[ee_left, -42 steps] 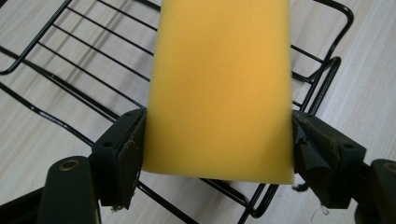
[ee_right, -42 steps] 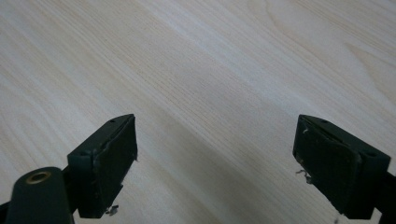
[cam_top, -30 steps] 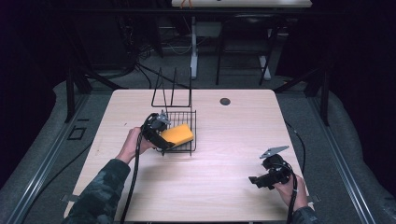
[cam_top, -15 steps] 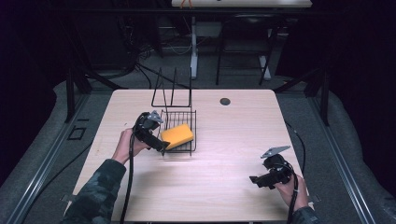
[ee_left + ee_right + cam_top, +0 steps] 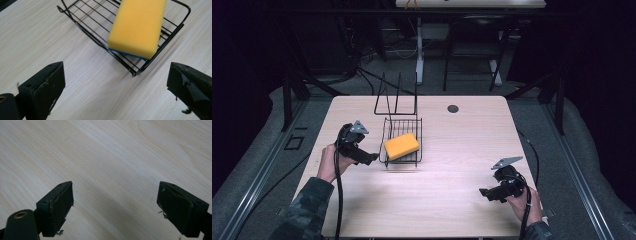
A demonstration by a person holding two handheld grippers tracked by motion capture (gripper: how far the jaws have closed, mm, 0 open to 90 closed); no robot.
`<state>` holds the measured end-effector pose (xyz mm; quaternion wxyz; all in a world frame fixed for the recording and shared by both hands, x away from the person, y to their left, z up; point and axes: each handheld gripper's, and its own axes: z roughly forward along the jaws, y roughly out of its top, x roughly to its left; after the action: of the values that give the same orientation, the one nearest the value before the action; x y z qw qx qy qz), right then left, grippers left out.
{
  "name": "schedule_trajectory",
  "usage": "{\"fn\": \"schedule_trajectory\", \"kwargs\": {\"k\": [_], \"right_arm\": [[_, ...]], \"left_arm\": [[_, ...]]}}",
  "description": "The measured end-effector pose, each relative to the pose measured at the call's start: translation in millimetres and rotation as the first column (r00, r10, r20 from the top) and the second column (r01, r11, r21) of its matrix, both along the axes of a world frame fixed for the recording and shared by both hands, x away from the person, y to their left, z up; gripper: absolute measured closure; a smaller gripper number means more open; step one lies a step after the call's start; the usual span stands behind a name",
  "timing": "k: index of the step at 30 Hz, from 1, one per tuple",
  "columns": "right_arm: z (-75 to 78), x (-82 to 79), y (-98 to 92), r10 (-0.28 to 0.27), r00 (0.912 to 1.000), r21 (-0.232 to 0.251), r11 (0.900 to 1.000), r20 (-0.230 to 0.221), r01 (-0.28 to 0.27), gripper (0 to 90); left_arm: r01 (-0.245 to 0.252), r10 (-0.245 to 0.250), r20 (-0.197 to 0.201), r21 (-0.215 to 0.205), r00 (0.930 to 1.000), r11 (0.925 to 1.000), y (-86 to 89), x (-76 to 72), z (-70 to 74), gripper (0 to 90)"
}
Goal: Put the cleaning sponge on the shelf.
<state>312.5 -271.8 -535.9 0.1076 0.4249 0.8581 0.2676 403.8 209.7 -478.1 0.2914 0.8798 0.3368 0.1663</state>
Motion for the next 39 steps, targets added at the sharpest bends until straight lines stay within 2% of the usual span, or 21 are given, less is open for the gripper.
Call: {"fn": "schedule_trajectory", "kwargs": {"k": [5, 7, 14, 17, 21, 25, 27, 31, 39], "right_arm": [[-0.3, -0.1, 0.1, -0.003, 1.0, 0.001, 1.0, -0.001, 0.003, 13.4], [-0.3, -0.2, 0.4, -0.001, 1.0, -0.005, 1.0, 0.001, 0.001, 13.4], [-0.5, -0.4, 0.4, 0.0, 1.0, -0.011, 1.0, 0.005, 0.0, 13.4], [-0.7, -0.6, 1.1, 0.0, 1.0, -0.008, 1.0, 0.004, 0.0, 13.4], [-0.3, -0.8, 1.2, -0.001, 1.0, -0.011, 1.0, 0.002, 0.001, 13.5], [-1.0, -0.9, 1.9, -0.003, 1.0, -0.011, 1.0, -0.007, 0.003, 13.5], [-0.8, -0.6, 1.7, 0.004, 1.0, -0.012, 1.0, 0.004, -0.004, 13.5], [-0.3, -0.6, 1.2, 0.003, 1.0, -0.014, 1.0, 0.0, -0.003, 13.5], [-1.2, 0.6, 2.2, 0.002, 1.0, -0.021, 1.0, -0.005, -0.002, 13.5]], "left_arm": [[-0.046, 0.046, -0.001, 0.016, 0.9989, 0.9988, 6.7, -10.7, -3.4, 0.5], [-0.066, 0.066, -0.003, 0.006, 0.9978, 0.9978, 9.6, -16.3, -5.1, 0.4], [-0.113, 0.113, 0.014, 0.013, 0.9935, 0.9935, 16.2, -36.5, -14.3, 0.4], [-0.12, 0.12, 0.004, 0.014, 0.9928, 0.9927, 17.3, -44.0, -21.2, 0.4], [-0.112, 0.113, -0.032, 0.034, 0.9931, 0.9931, 18.8, -52.7, -31.8, 0.3], [-0.117, 0.12, -0.056, 0.064, 0.9912, 0.9911, 23.9, -54.0, -40.3, 0.3], [-0.123, 0.127, -0.069, 0.069, 0.9894, 0.99, 27.1, -52.1, -42.7, 0.3], [-0.134, 0.139, -0.079, 0.059, 0.9872, 0.9892, 31.2, -48.7, -46.2, 0.3], [-0.133, 0.14, -0.093, 0.076, 0.9858, 0.9882, 31.4, -46.1, -51.3, 0.3]]}}
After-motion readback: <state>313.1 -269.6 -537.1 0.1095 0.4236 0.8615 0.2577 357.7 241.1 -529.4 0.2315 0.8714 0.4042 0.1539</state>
